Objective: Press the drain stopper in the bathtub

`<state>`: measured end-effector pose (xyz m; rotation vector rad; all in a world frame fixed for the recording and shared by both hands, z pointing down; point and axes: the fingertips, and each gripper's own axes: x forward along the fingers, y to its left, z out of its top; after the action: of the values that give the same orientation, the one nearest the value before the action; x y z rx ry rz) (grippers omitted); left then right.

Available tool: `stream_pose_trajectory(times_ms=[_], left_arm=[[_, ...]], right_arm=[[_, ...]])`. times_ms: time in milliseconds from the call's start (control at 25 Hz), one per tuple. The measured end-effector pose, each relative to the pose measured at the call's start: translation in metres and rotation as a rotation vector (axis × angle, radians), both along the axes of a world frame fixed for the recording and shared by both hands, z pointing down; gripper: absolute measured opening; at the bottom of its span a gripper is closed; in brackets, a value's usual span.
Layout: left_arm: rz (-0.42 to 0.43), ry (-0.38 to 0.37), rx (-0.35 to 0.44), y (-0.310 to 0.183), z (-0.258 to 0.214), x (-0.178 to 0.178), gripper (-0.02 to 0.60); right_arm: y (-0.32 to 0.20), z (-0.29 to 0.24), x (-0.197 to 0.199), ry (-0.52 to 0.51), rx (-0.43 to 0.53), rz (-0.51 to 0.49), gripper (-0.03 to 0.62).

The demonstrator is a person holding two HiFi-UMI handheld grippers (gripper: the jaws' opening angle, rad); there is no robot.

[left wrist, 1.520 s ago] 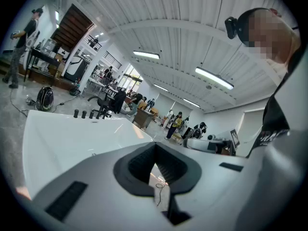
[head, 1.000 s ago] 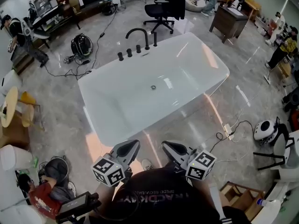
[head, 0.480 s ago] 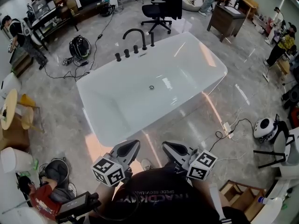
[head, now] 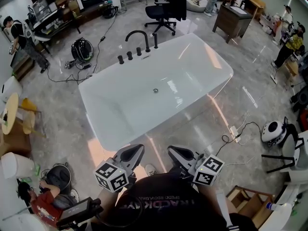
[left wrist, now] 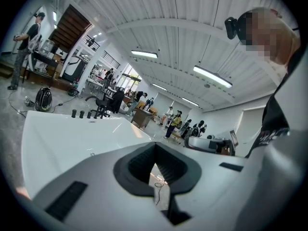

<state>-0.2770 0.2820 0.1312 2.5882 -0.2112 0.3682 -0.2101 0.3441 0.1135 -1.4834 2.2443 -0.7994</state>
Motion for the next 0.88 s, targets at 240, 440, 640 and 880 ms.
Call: stream_pose_trajectory(times_ms=[240,440,640,880], left_arm=[[0.002,0.001,-0.006,0.004,-0.001,0.006,0.008],[0.014,-0.002,-0.013,0.008,0.001,0.012,0.008],[0.025,-0.011,-0.015,0.011,0.006,0.019,0.008],[0.03,-0.024,-0.02,0.013,0.007,0.032,0.008]], right_arm=[[0.007,-0.001,0.008,-0.003,0.002,0.017,0.017],[0.013,0.002,0.013,-0.019,-0.002,0.036,0.017],[0.018,0.006,0.022,-0.031,0.002,0.056,0.017],[0.018,0.008,0.035,-0.042,-0.007,0.059,0.017]])
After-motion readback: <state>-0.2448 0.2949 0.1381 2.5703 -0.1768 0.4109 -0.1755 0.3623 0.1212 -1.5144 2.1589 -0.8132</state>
